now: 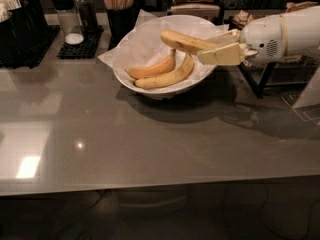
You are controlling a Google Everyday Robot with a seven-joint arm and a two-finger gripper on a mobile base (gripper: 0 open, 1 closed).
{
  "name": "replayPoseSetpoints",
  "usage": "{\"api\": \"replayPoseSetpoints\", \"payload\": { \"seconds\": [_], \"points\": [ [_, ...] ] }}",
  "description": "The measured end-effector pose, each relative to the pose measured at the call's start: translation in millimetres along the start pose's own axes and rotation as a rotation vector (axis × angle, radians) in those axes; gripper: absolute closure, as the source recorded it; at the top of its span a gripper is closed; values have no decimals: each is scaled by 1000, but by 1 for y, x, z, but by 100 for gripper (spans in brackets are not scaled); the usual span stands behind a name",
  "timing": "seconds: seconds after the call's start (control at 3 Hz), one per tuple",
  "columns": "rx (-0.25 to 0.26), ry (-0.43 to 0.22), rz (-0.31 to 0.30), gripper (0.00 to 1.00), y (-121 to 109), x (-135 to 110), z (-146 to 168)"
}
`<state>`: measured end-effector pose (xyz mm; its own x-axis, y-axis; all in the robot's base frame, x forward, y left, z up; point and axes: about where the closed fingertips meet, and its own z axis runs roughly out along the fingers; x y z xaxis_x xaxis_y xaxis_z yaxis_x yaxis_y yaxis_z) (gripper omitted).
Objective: Pick banana from white bowl
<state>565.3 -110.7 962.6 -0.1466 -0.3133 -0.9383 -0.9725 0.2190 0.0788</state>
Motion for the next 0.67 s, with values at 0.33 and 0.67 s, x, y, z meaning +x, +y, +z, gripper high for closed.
{"api": "replayPoseSetpoints", "payload": {
  "seconds": [0.33, 0.67],
  "points": [
    [-4, -1, -3, 100, -5, 7, 18],
    [28, -9, -2, 100, -6, 13, 28]
  ]
}}
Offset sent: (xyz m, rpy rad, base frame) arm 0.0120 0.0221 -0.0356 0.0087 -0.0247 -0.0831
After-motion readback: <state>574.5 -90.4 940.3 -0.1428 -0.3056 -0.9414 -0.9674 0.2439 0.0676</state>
